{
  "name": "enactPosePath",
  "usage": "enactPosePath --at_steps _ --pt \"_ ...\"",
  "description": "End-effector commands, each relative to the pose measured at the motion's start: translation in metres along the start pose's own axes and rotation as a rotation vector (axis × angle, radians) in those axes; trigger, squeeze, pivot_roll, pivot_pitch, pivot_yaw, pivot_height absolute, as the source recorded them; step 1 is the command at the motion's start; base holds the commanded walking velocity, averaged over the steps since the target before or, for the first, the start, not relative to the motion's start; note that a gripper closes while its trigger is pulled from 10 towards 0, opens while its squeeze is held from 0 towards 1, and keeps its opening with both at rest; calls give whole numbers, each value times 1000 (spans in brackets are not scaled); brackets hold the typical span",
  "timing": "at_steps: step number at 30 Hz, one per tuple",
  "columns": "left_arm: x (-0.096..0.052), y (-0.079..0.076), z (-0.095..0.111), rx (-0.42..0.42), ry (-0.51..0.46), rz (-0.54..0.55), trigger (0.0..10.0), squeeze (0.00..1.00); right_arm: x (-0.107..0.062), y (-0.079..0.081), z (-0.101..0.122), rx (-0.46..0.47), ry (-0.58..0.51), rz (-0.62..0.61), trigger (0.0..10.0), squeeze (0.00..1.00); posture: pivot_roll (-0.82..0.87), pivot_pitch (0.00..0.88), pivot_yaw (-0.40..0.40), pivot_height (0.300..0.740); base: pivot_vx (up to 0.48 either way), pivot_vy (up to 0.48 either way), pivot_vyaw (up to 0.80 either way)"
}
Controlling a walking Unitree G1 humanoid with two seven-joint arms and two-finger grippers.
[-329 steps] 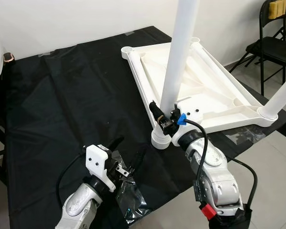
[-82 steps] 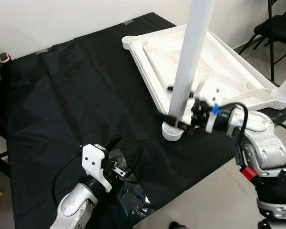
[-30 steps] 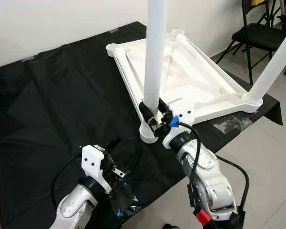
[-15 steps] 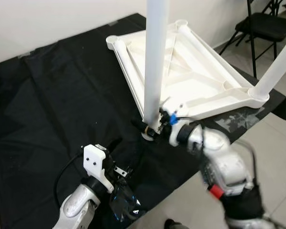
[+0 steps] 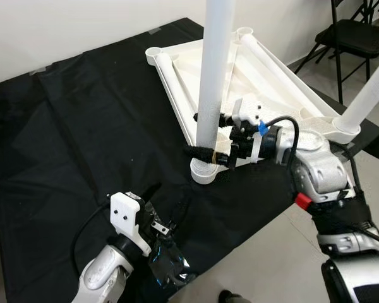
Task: Building children table
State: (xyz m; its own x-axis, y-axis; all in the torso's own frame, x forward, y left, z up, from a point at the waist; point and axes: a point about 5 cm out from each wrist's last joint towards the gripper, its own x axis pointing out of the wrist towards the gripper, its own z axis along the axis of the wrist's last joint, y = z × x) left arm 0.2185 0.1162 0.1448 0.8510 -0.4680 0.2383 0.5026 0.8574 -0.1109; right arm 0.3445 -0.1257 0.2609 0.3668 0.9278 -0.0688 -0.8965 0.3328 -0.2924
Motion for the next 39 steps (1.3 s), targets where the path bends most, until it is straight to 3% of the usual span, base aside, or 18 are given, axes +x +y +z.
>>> enactPosePath --at_steps 1,16,18,19,20,21,22,24,25,26,29,31,34,35,36,37,39 --pt "-4 -1 -3 -4 28 3 10000 0 2 1 -2 8 -26 24 0 0 87 256 21 740 0 0 0" --pt "-5 -2 -4 -10 35 2 10000 0 -12 5 -14 30 1 70 0 0 71 251 24 740 0 0 0" --pt "-5 -1 -4 -9 34 4 10000 0 -2 29 -44 132 108 -131 0 0 57 246 14 740 0 0 0" --pt "-5 -1 -4 -9 34 4 10000 0 -2 29 -44 132 108 -131 0 0 57 246 14 740 0 0 0" --pt "-4 2 -4 -7 34 6 10000 0 9 62 -66 304 203 -555 0 0 44 243 4 740 0 0 0" --pt "-4 2 -4 -7 34 6 10000 0 9 62 -66 304 203 -555 0 0 44 243 4 740 0 0 0" --pt "-4 3 -4 -5 34 7 10000 0 7 76 -70 402 208 -706 0 0 46 242 4 740 0 0 0" --pt "-2 5 -5 -4 35 7 10000 0 17 120 -67 429 204 -693 0 0 42 241 12 740 0 0 0" --pt "-2 5 -5 -4 35 7 10000 0 17 120 -67 429 204 -693 0 0 42 241 12 740 0 0 0" --pt "-1 5 -6 2 37 3 10000 0 24 130 -75 455 230 -609 0 0 36 216 18 740 0 0 0" --pt "0 5 -7 4 38 2 10000 0 24 124 -82 499 241 -607 0 0 38 214 15 740 0 0 0" --pt "2 6 -8 3 38 1 10000 0 24 111 -82 452 229 -630 0 0 39 203 14 740 0 0 0" --pt "2 7 -8 6 36 2 10000 0 26 104 -78 405 221 -647 0 0 41 201 13 740 0 0 0" --pt "2 7 -8 8 34 5 10000 0 25 101 -77 366 230 -659 7569 0 42 199 11 740 0 0 0" --pt "2 7 -8 8 34 5 10000 0 25 101 -77 366 230 -659 7569 0 42 199 11 740 0 0 0" --pt "2 7 -8 9 32 9 10000 0 25 97 -75 330 223 -656 10000 0 41 199 10 740 0 0 0" --pt "2 7 -8 10 31 12 10000 0 25 93 -68 288 204 -651 10000 0 41 199 10 740 0 0 0"
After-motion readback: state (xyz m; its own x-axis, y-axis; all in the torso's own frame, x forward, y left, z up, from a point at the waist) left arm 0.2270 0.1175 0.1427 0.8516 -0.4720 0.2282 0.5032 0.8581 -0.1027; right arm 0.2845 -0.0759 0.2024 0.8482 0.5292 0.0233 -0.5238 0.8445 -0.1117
